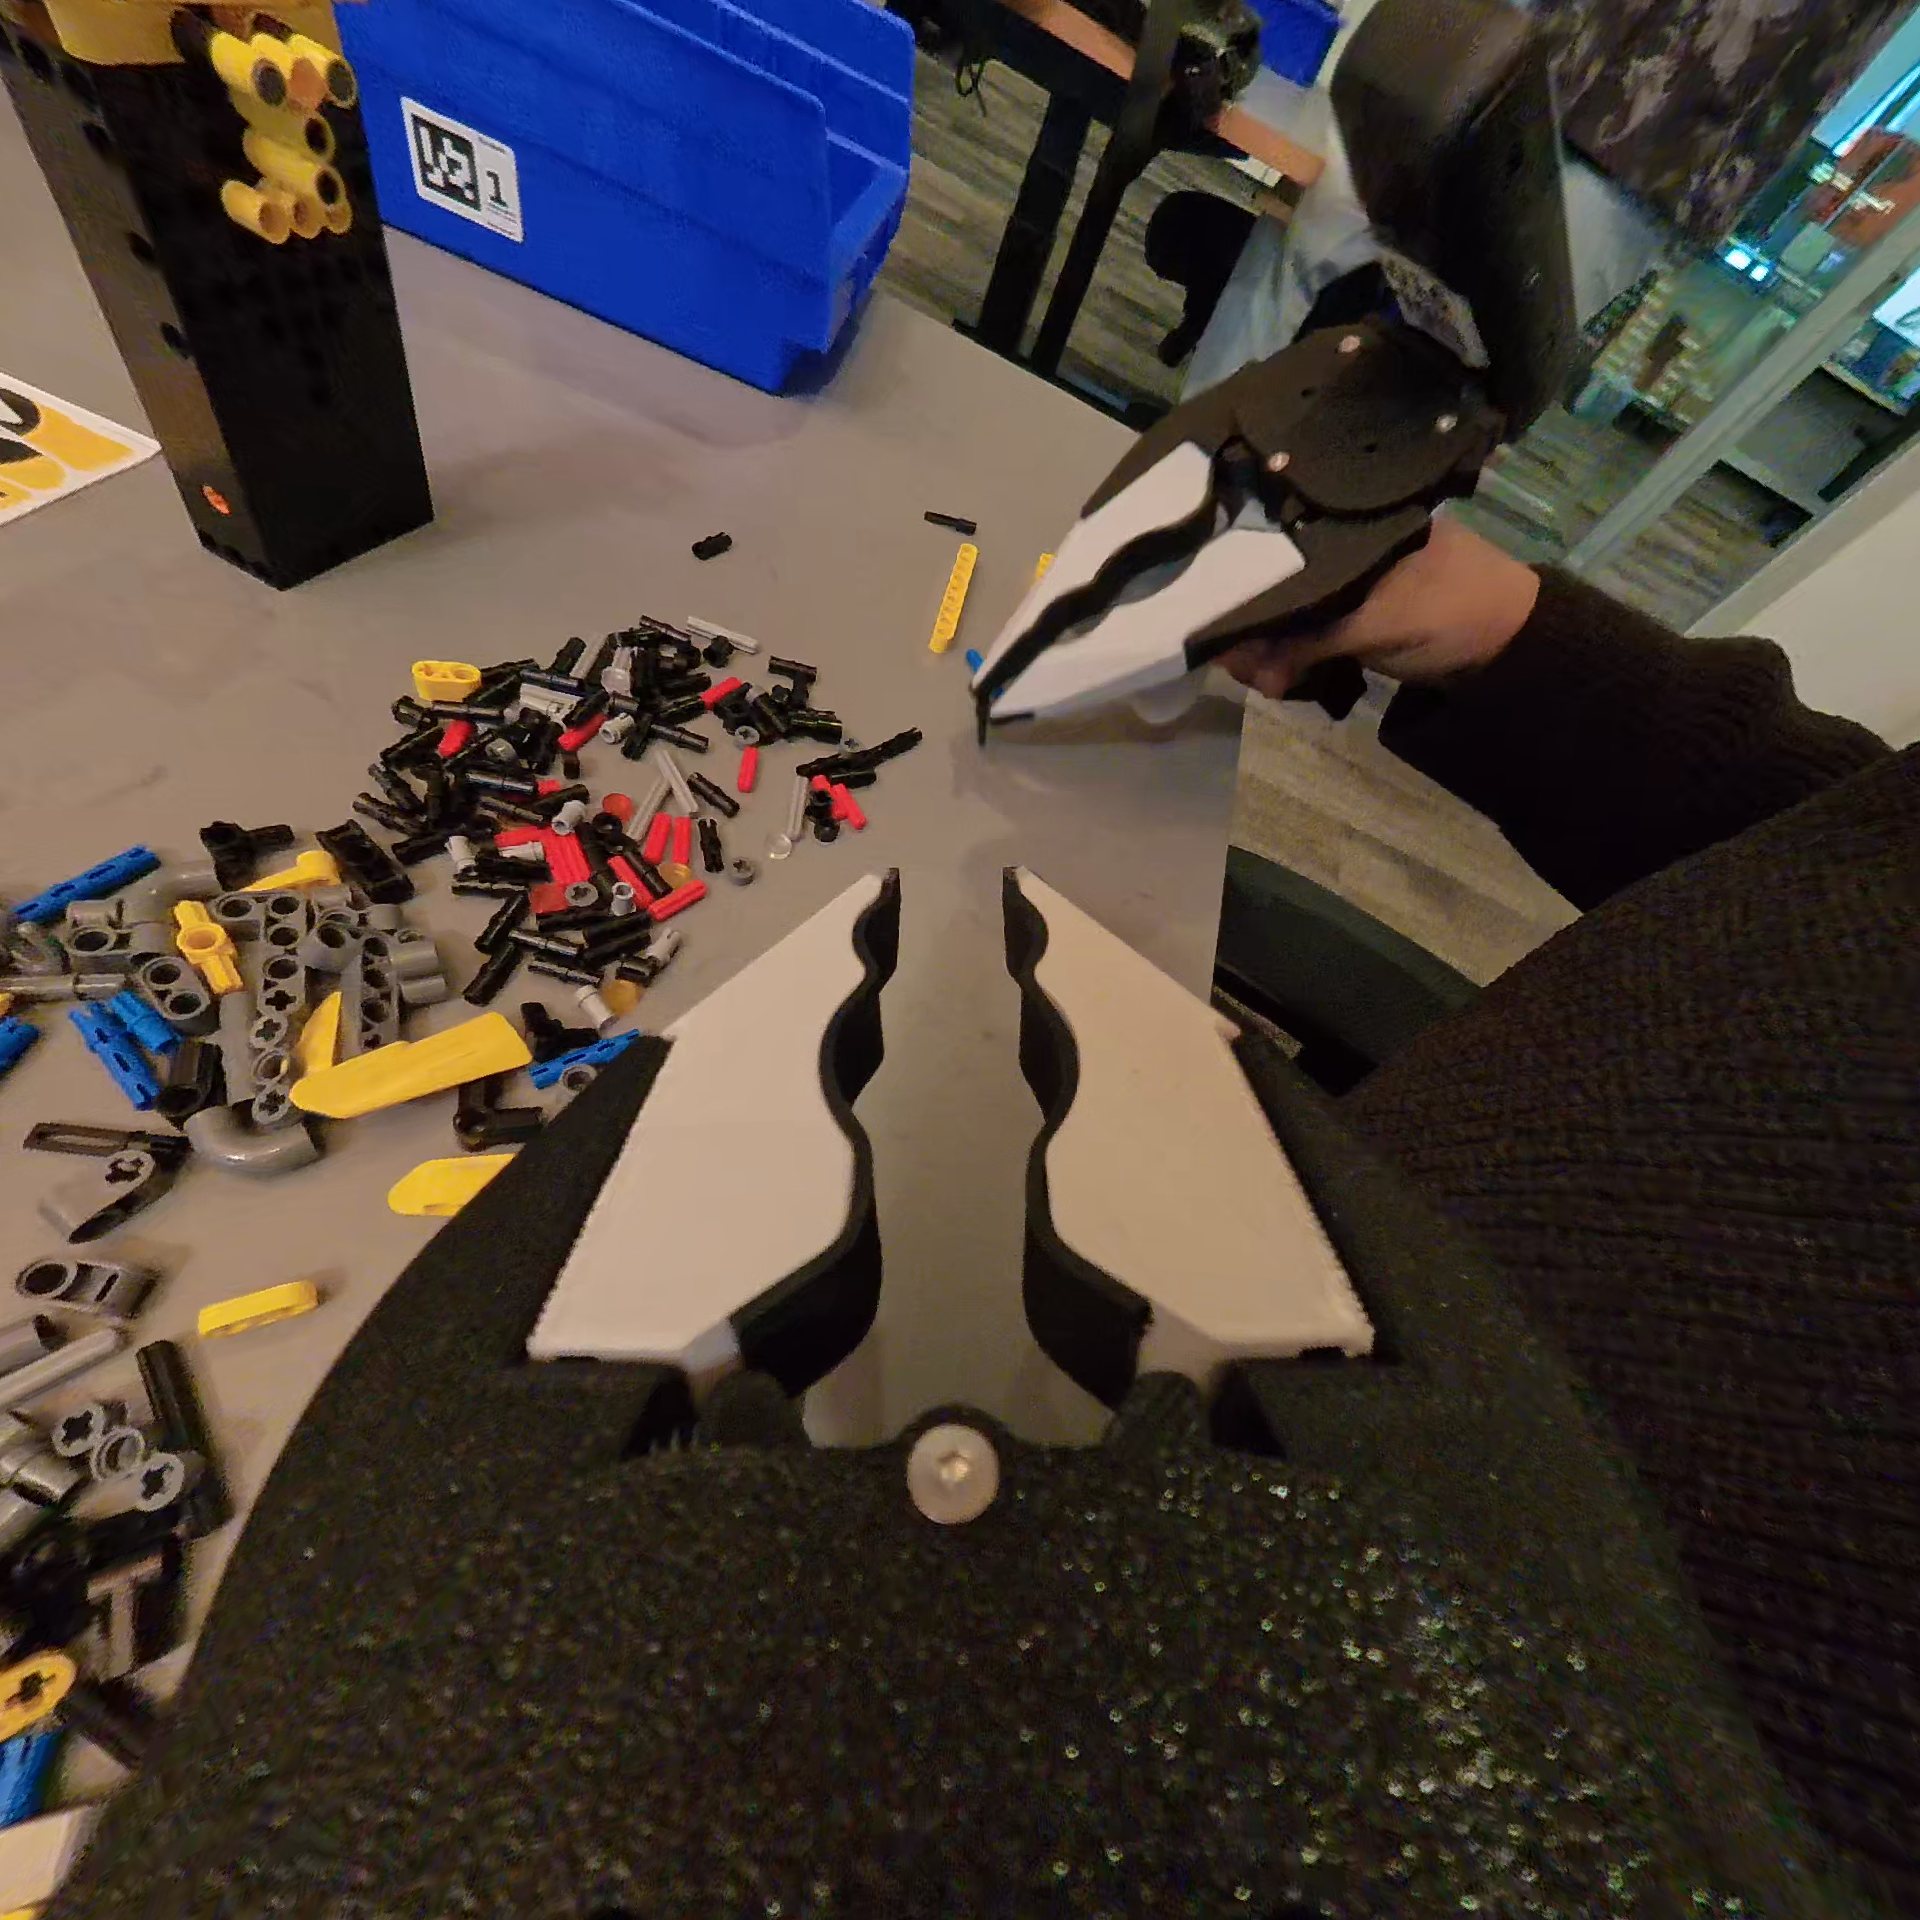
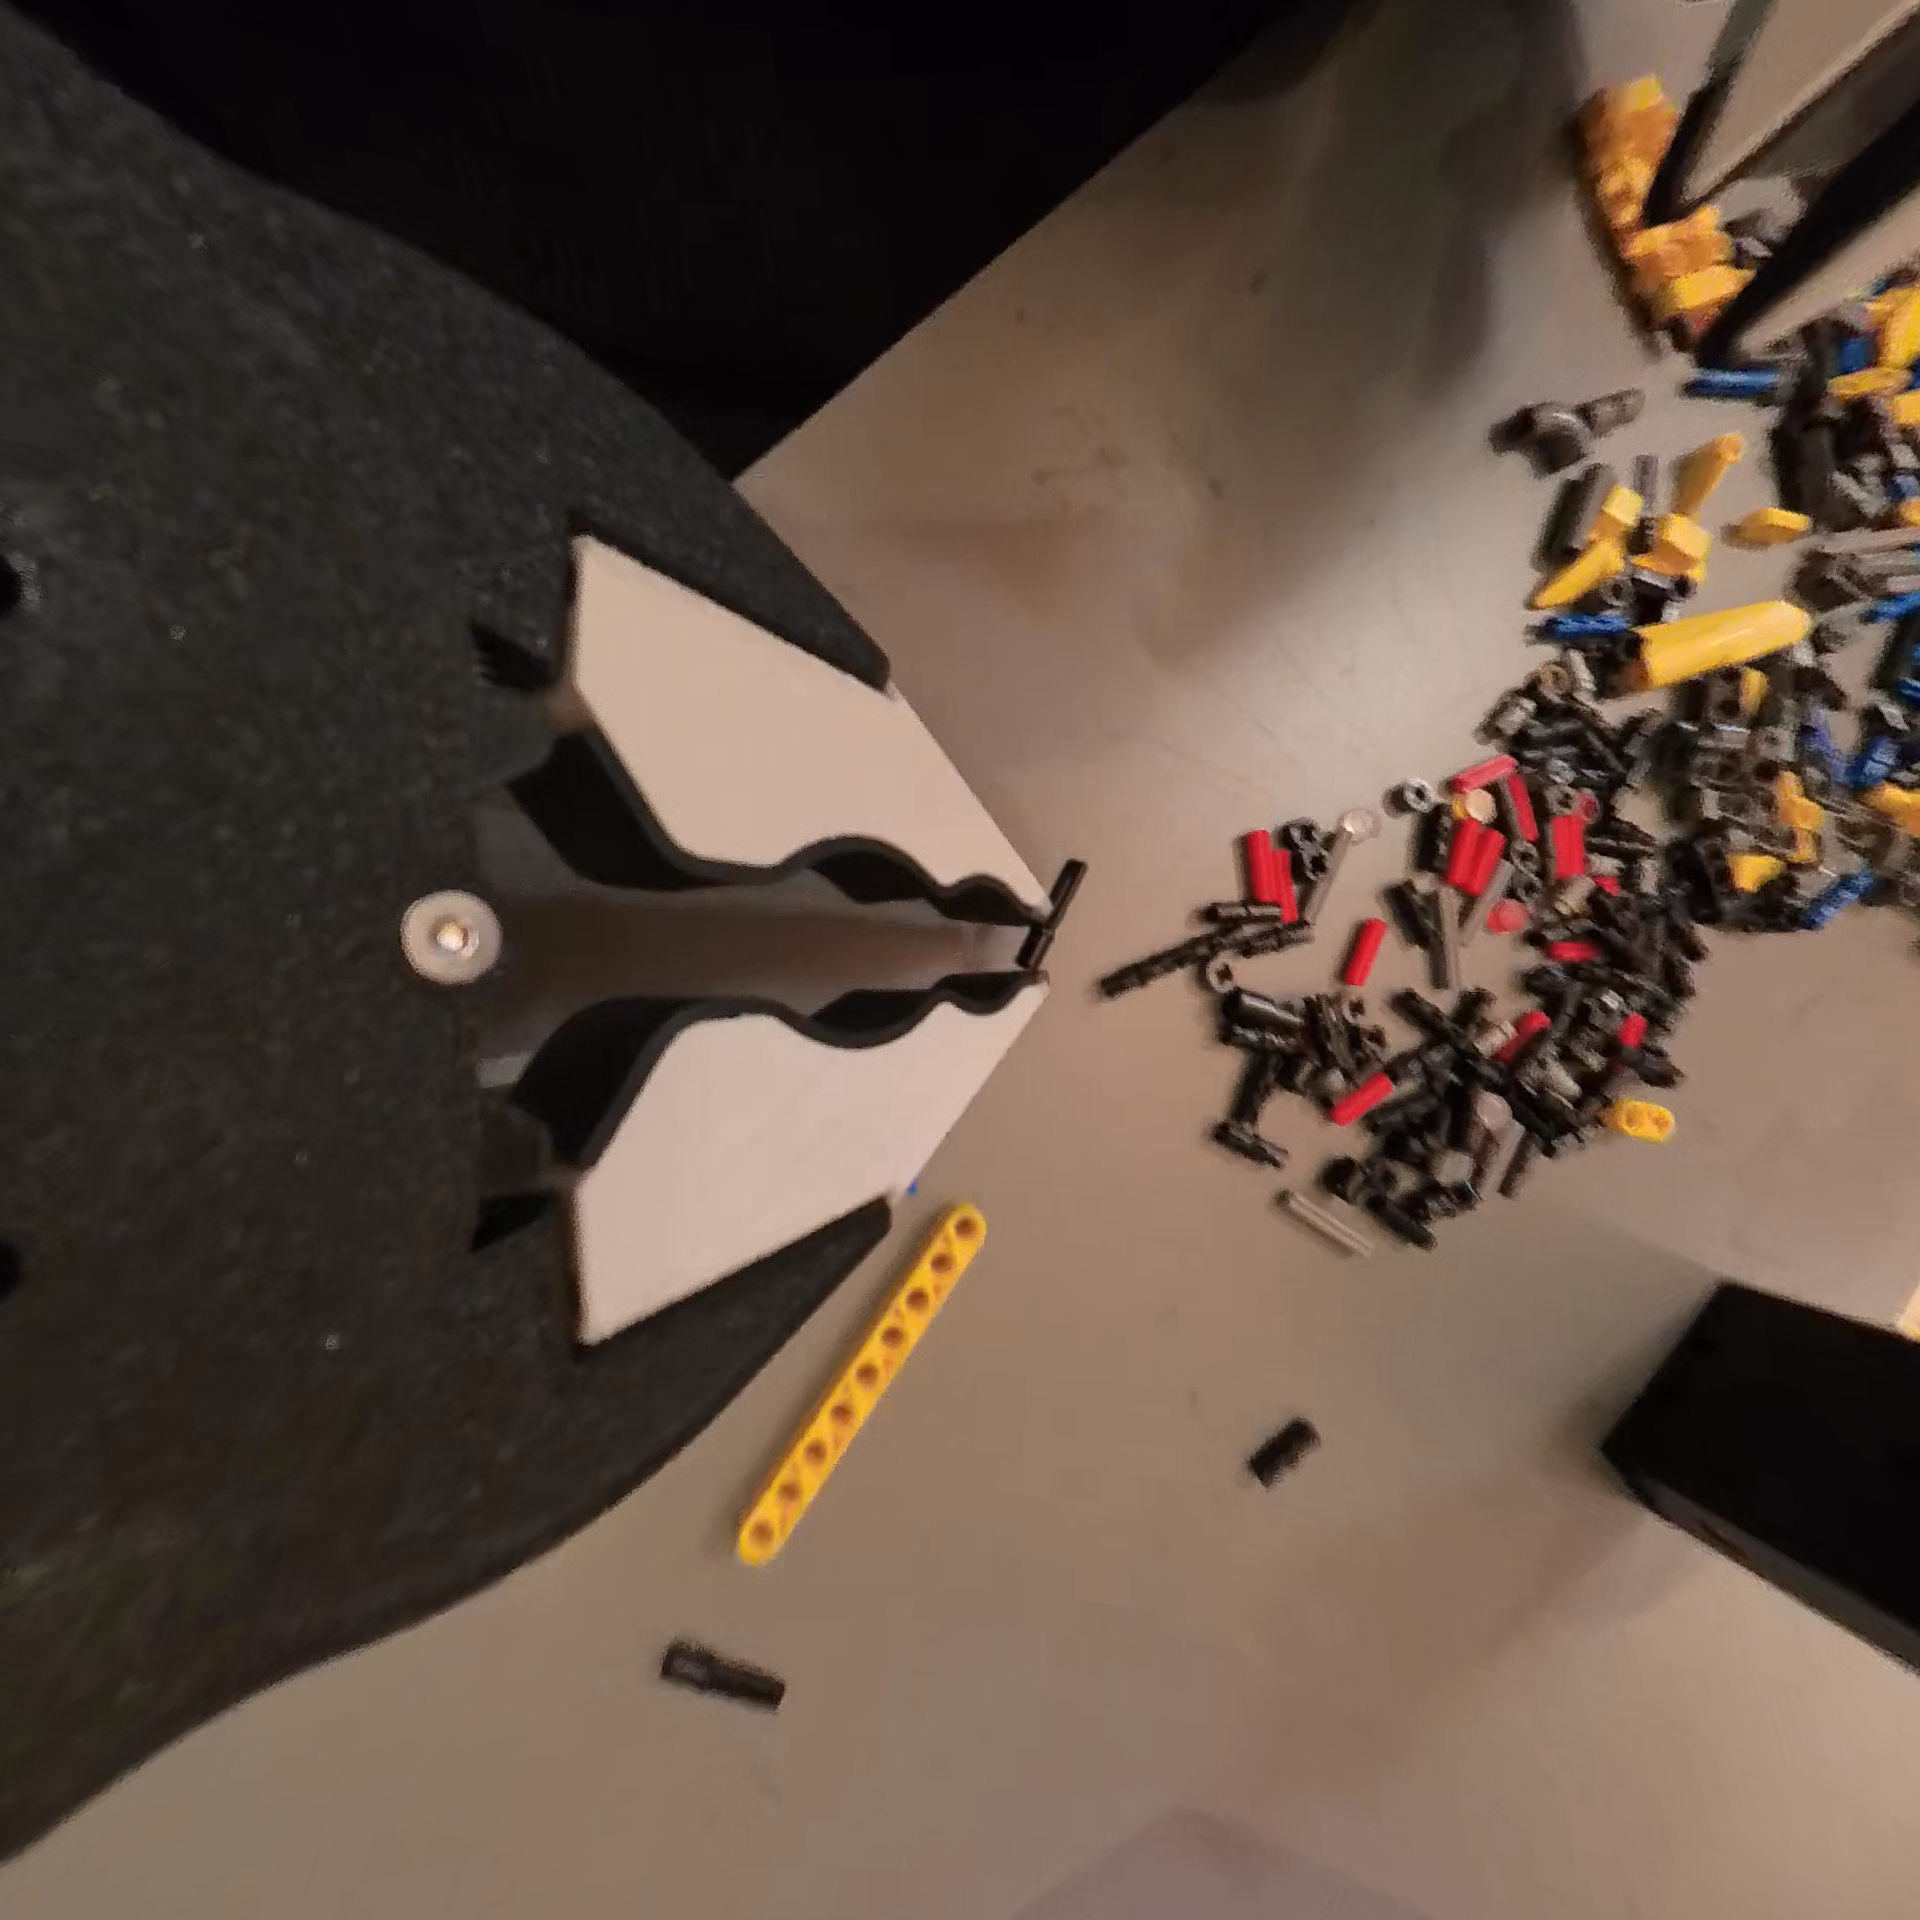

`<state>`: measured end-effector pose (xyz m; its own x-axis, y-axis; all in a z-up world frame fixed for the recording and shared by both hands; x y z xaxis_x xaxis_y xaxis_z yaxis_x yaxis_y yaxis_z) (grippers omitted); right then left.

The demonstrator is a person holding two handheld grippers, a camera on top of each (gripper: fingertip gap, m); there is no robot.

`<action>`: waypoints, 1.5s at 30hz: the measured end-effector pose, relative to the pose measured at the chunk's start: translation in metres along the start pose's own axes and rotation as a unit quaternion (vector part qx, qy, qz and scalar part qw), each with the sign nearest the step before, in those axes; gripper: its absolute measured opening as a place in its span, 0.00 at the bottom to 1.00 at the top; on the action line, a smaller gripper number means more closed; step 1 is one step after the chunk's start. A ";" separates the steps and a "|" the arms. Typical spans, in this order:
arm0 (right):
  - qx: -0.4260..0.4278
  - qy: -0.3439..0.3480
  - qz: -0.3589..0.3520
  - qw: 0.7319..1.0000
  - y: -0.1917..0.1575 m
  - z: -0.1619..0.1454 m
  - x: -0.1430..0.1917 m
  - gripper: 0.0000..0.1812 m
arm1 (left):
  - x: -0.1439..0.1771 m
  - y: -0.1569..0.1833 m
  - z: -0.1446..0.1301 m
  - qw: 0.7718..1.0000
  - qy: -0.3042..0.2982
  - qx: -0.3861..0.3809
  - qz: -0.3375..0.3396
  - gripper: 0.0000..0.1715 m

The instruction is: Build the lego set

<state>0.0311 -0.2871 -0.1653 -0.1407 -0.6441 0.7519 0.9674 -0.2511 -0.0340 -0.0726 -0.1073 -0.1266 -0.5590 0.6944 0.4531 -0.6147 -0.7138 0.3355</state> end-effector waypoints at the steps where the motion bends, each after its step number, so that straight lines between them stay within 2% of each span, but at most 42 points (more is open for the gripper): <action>1: -0.011 0.014 -0.015 1.000 0.008 0.002 0.006 0.05 | 0.001 -0.001 0.000 1.000 0.002 0.001 0.001 0.11; 5: -0.088 0.034 -0.164 0.982 0.066 -0.008 0.044 0.05 | 0.004 -0.003 0.001 1.000 0.011 0.007 0.001 0.11; 7: -0.125 0.013 -0.239 0.963 0.095 -0.025 0.060 0.05 | 0.005 -0.003 0.002 1.000 0.016 0.010 -0.003 0.11; 9: -0.154 -0.017 -0.280 0.947 0.115 -0.044 0.066 0.05 | 0.004 -0.003 0.002 1.000 0.018 0.012 -0.006 0.11; 13: -0.197 -0.031 -0.284 0.938 0.126 -0.059 0.058 0.05 | 0.003 -0.002 0.001 1.000 0.013 0.011 -0.007 0.11; 20: -0.207 -0.032 -0.251 0.945 0.119 -0.054 0.041 0.05 | 0.002 -0.003 0.000 1.000 0.010 0.014 -0.008 0.11; 28: -0.227 -0.016 -0.242 0.943 0.117 -0.045 0.052 0.08 | 0.002 -0.007 0.001 0.999 0.015 0.030 -0.006 0.11; 31: -0.204 0.016 -0.249 0.947 0.113 -0.025 0.062 0.09 | 0.005 -0.010 0.003 0.999 0.020 0.035 -0.009 0.11; 34: -0.141 0.079 -0.209 0.965 0.095 0.016 0.061 0.09 | 0.012 -0.018 0.010 0.999 0.025 0.027 0.008 0.11; 37: -0.054 0.153 -0.118 0.980 0.059 0.069 0.048 0.09 | 0.028 -0.032 0.023 0.998 0.034 0.000 0.044 0.11; 40: 0.032 0.219 0.003 0.975 0.013 0.122 0.029 0.09 | 0.048 -0.054 0.036 0.994 0.044 -0.032 0.092 0.11; 45: 0.132 0.244 0.098 0.956 -0.036 0.189 -0.020 0.09 | 0.075 -0.087 0.044 0.986 0.040 -0.082 0.141 0.11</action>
Point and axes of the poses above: each gripper's, where its closed fingertips meet, x back along the fingers, z out of its top, y = z × x across the jaws, the point moved 6 cm from there along x, back along the fingers, and after that the axes turned 6 degrees about -y, right-handed, at the moved point
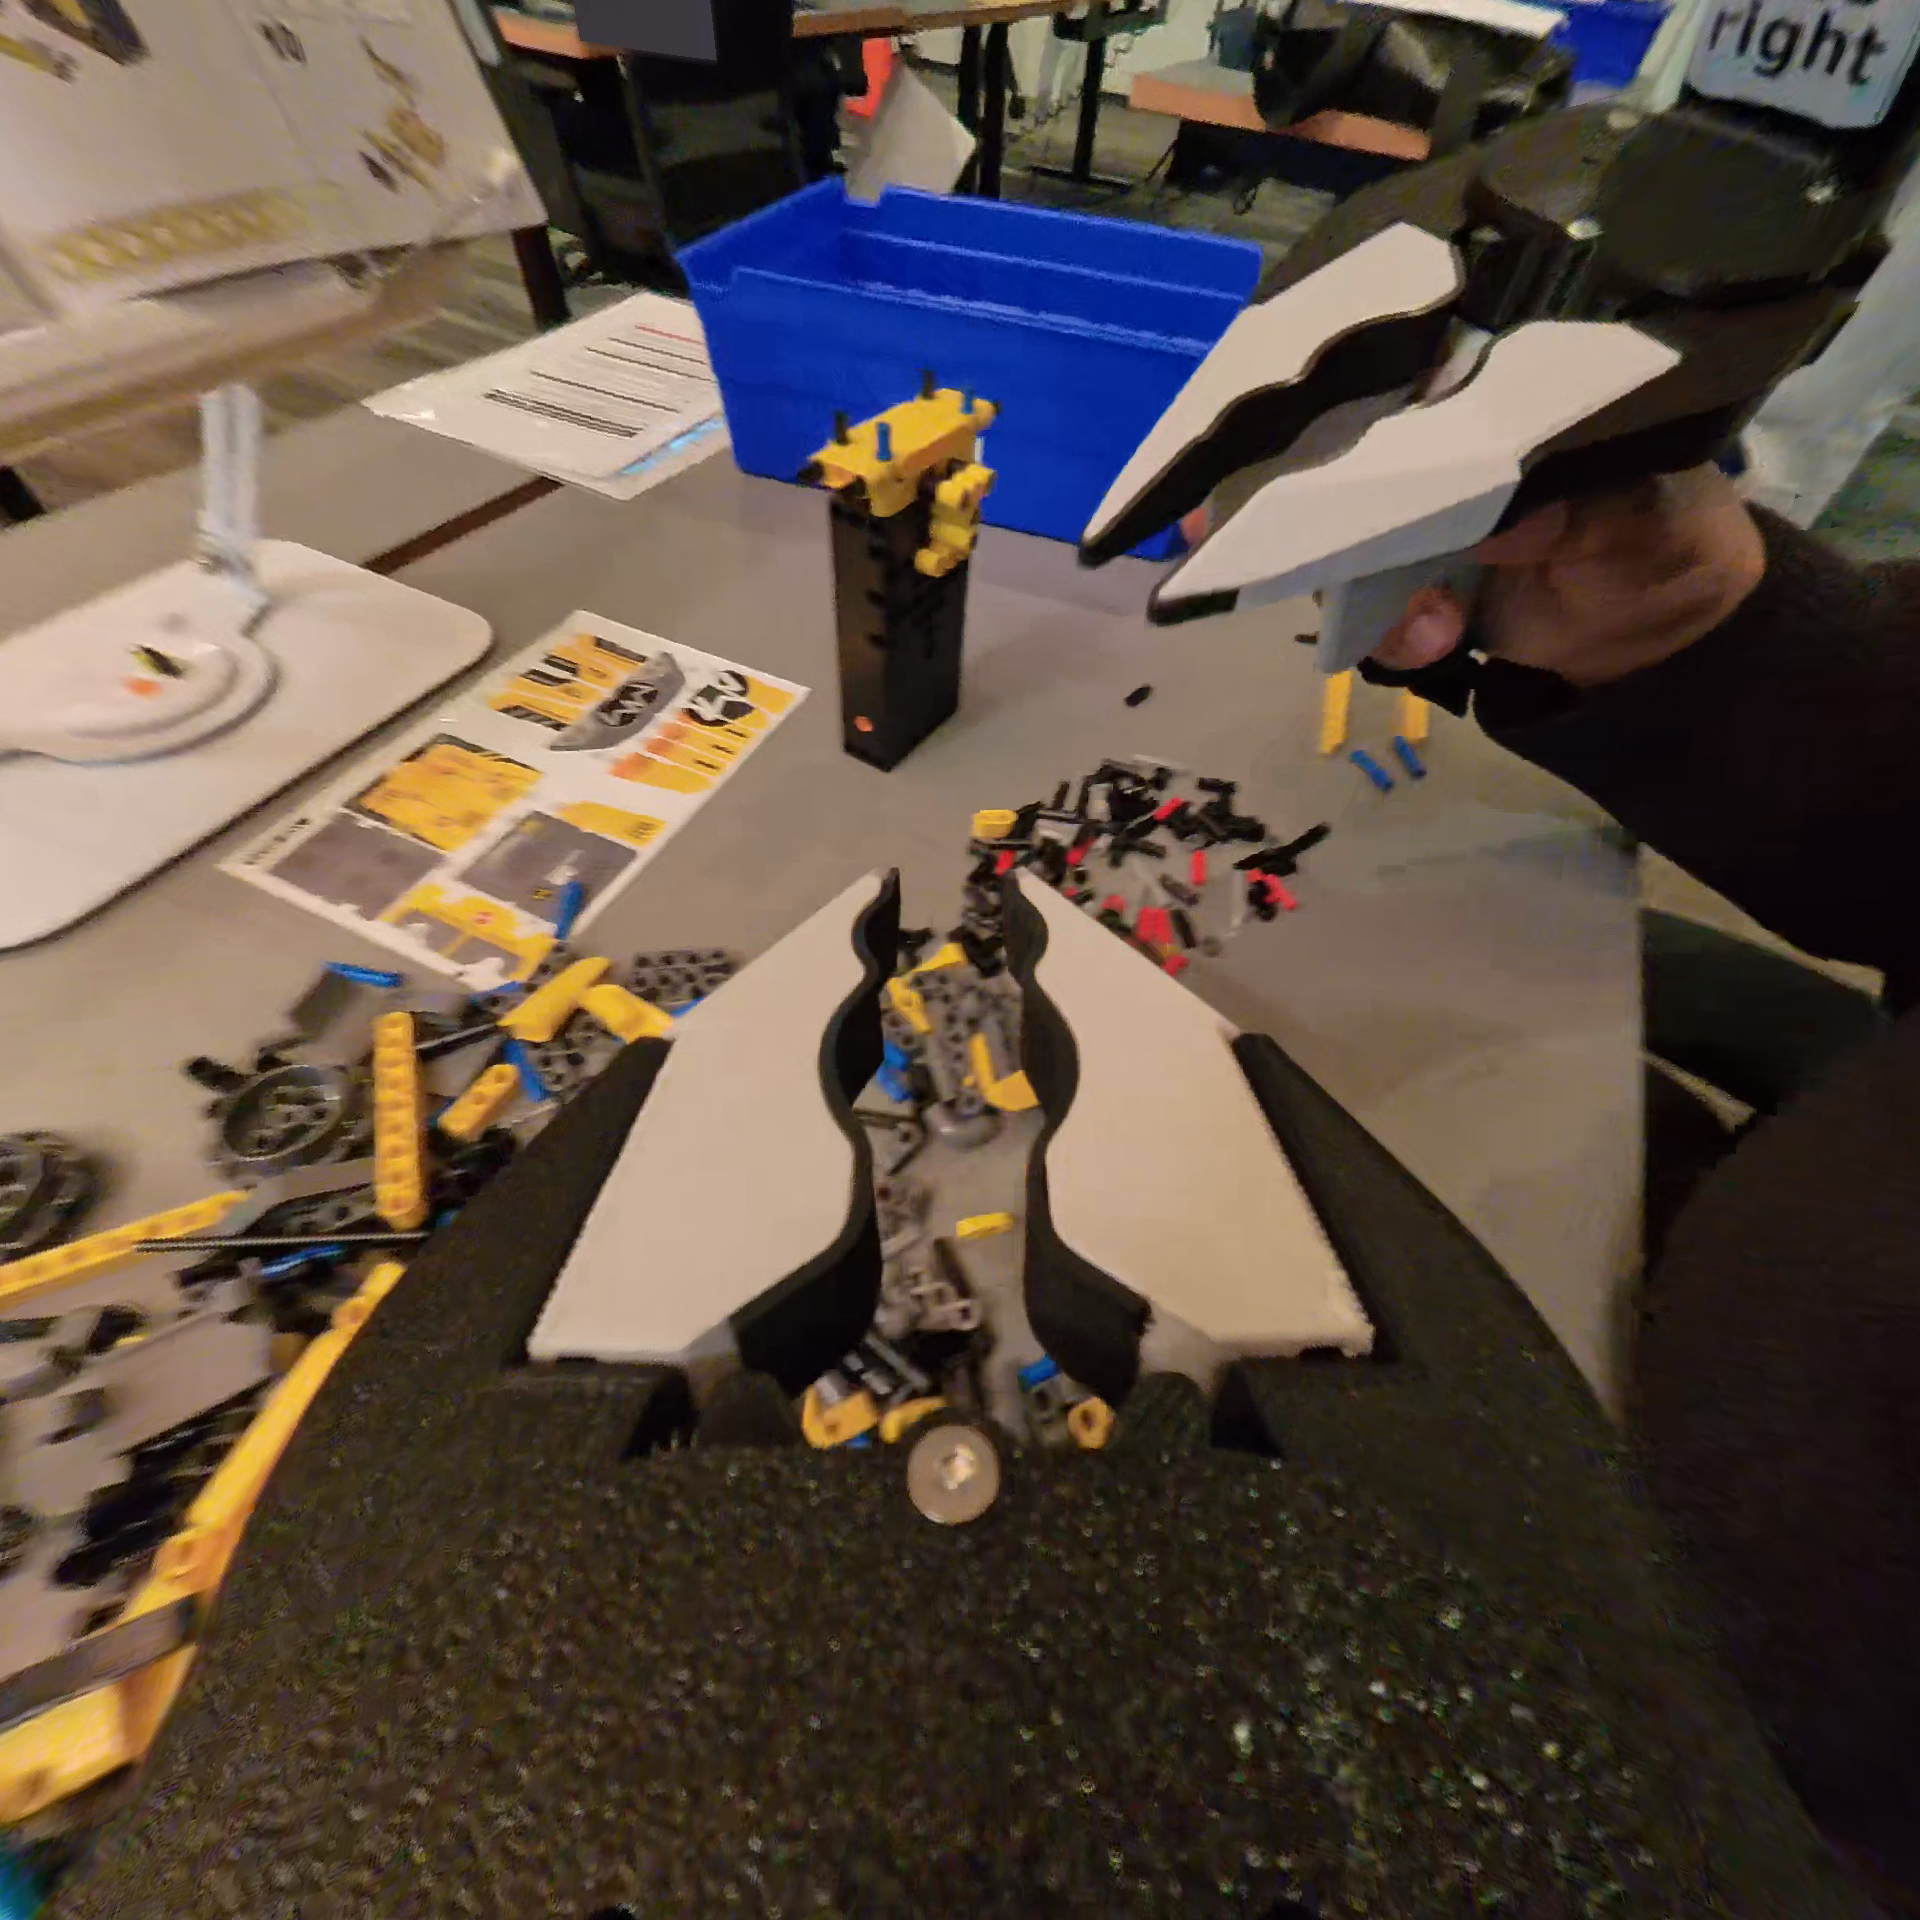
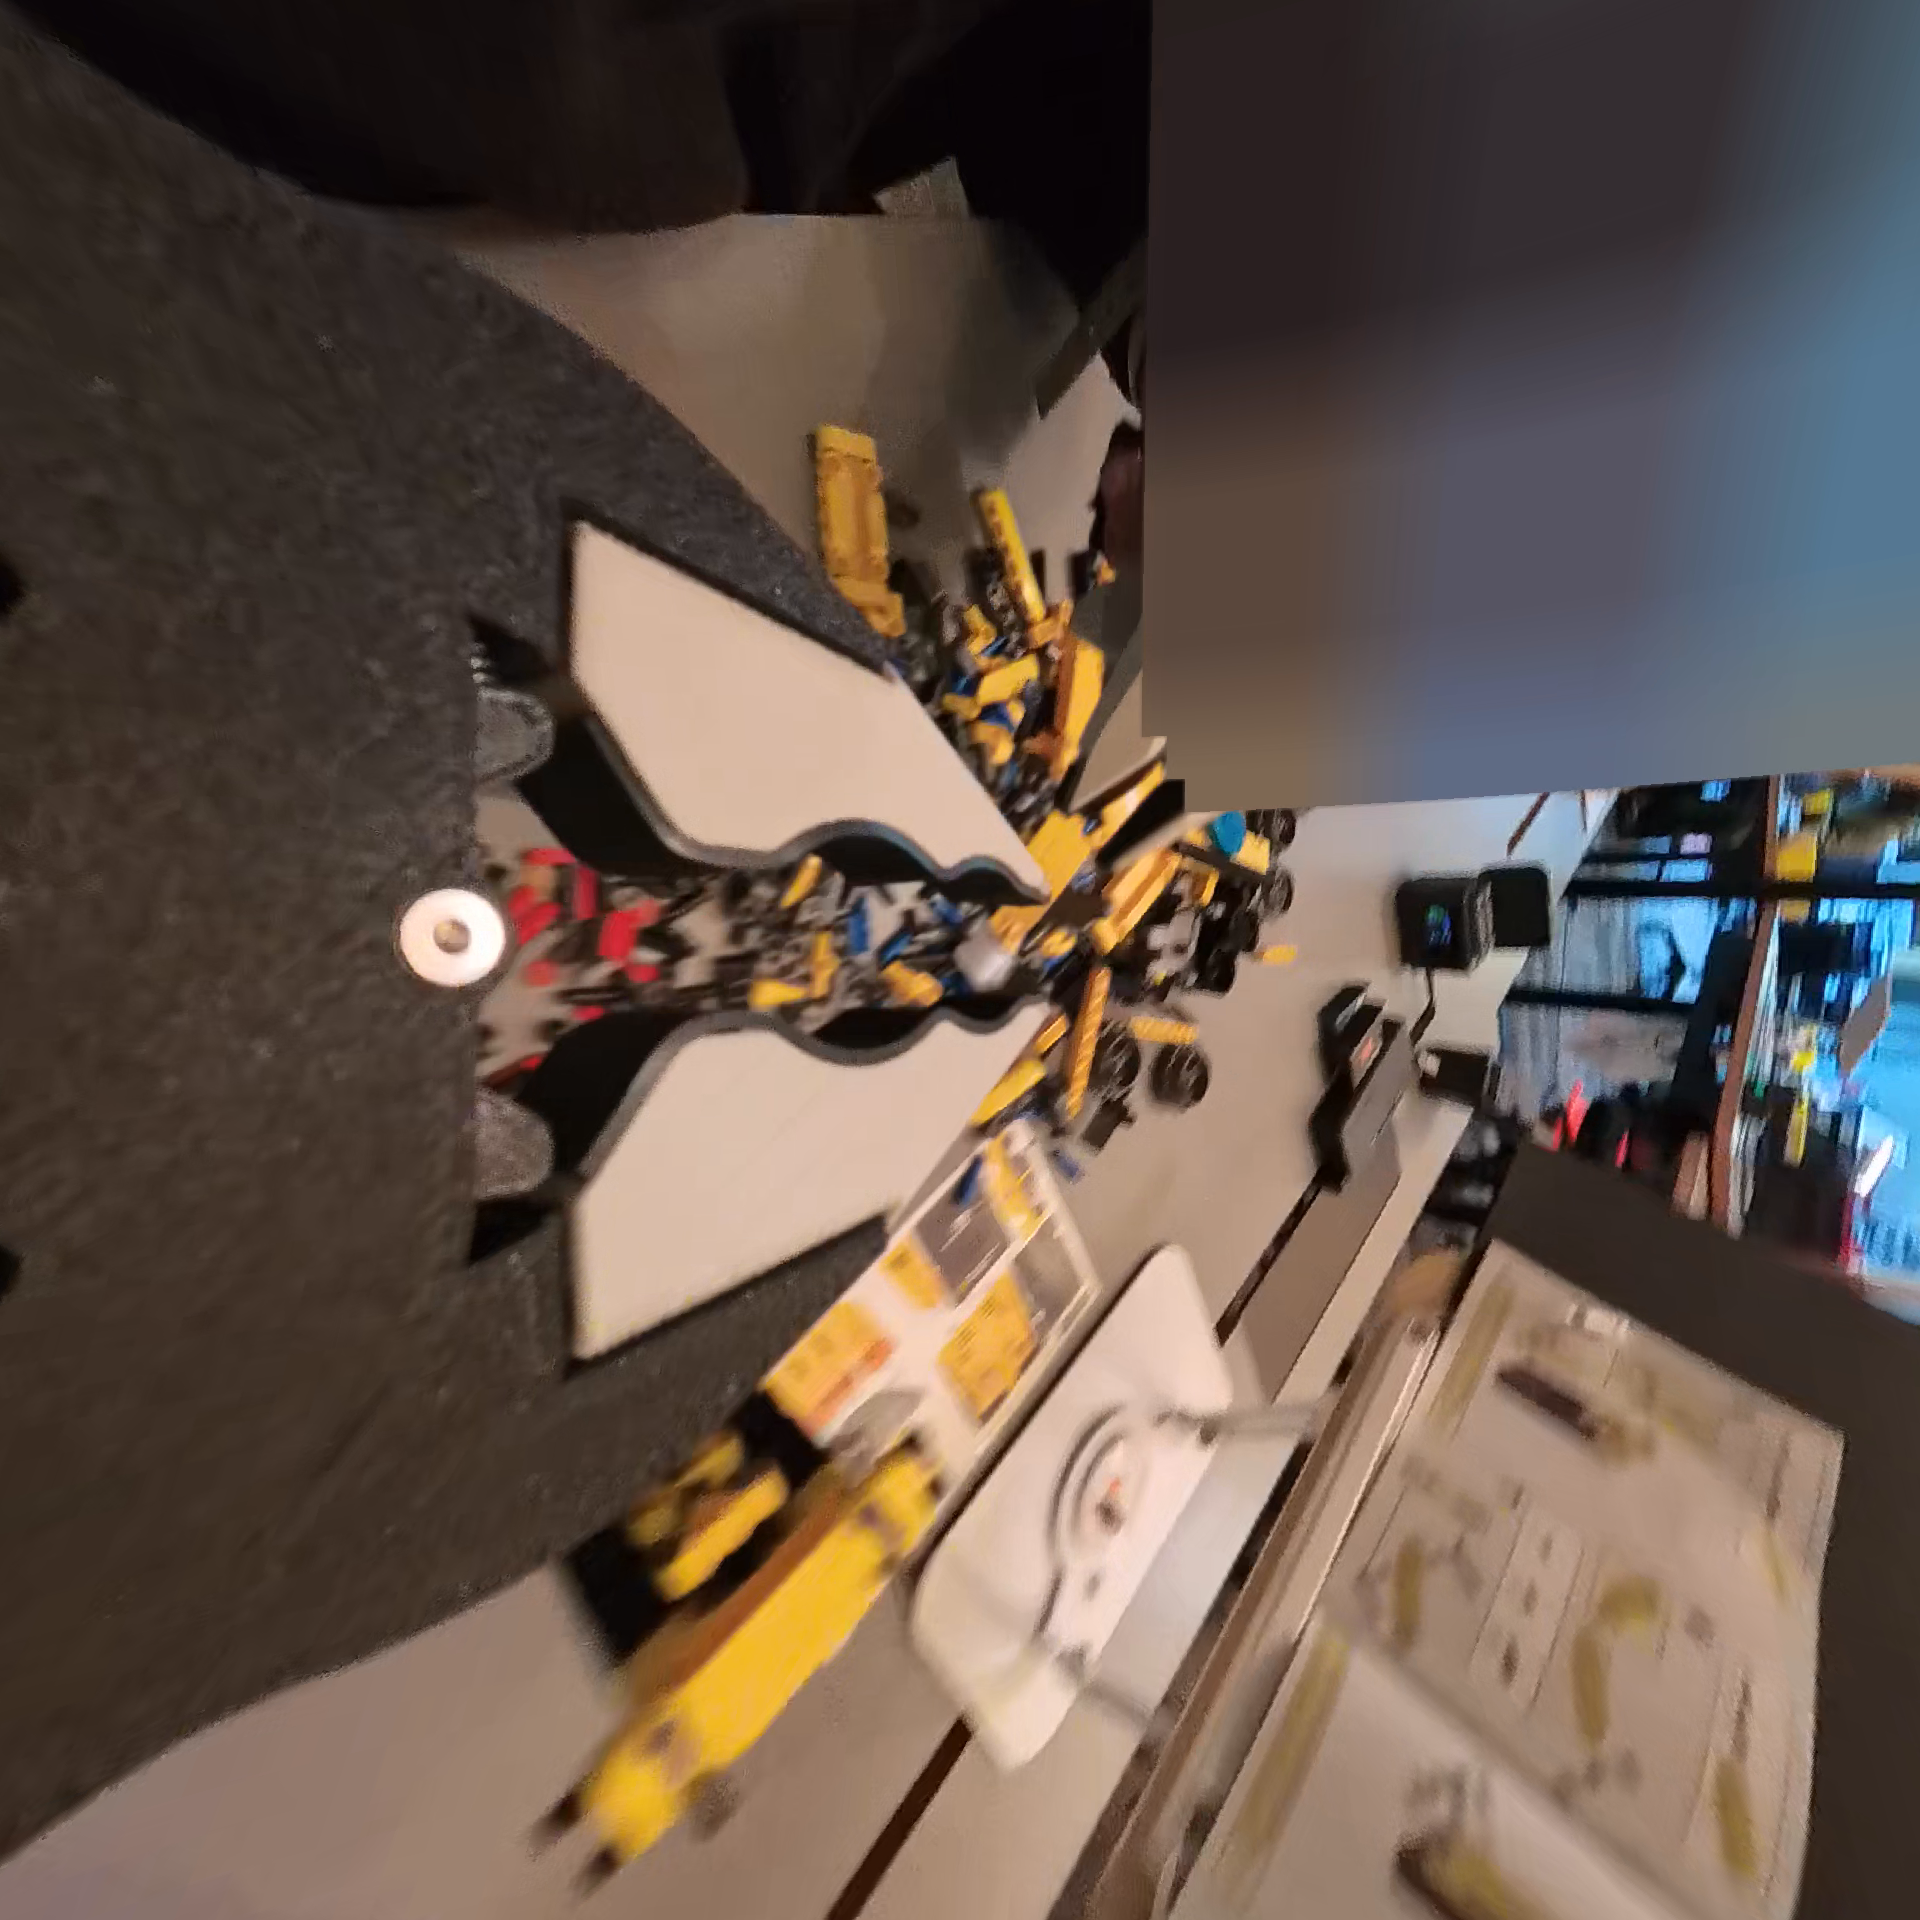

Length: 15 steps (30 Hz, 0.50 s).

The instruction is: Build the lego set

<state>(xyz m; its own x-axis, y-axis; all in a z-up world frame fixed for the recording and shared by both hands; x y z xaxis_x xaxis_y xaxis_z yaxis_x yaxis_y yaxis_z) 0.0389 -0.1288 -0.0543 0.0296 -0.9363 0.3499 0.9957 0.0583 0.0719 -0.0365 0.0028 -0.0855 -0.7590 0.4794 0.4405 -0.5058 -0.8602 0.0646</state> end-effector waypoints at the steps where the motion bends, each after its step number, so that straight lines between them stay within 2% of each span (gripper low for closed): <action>1: 0.010 0.002 0.018 1.000 -0.002 0.003 -0.015 0.09 | 0.002 -0.006 -0.002 1.000 -0.001 -0.010 0.009 0.11; 6: 0.003 -0.007 0.072 0.997 -0.003 -0.006 -0.069 0.09 | 0.009 -0.031 -0.022 0.998 0.002 -0.027 0.062 0.11; 11: -0.063 -0.009 0.107 0.992 -0.005 -0.028 -0.079 0.09 | 0.007 -0.041 -0.035 0.998 -0.014 0.010 0.054 0.11; 15: -0.071 -0.008 0.107 0.992 -0.003 -0.032 -0.080 0.09 | 0.011 -0.043 -0.032 0.998 0.007 0.022 0.052 0.11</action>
Point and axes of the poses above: each gripper's, where its closed fingertips meet, x back along the fingers, z out of its top, y = z × x across the jaws, the point moved 6 cm from there along x, back along the fingers, and after that the axes turned 6 degrees about -y, right-handed, at the moved point
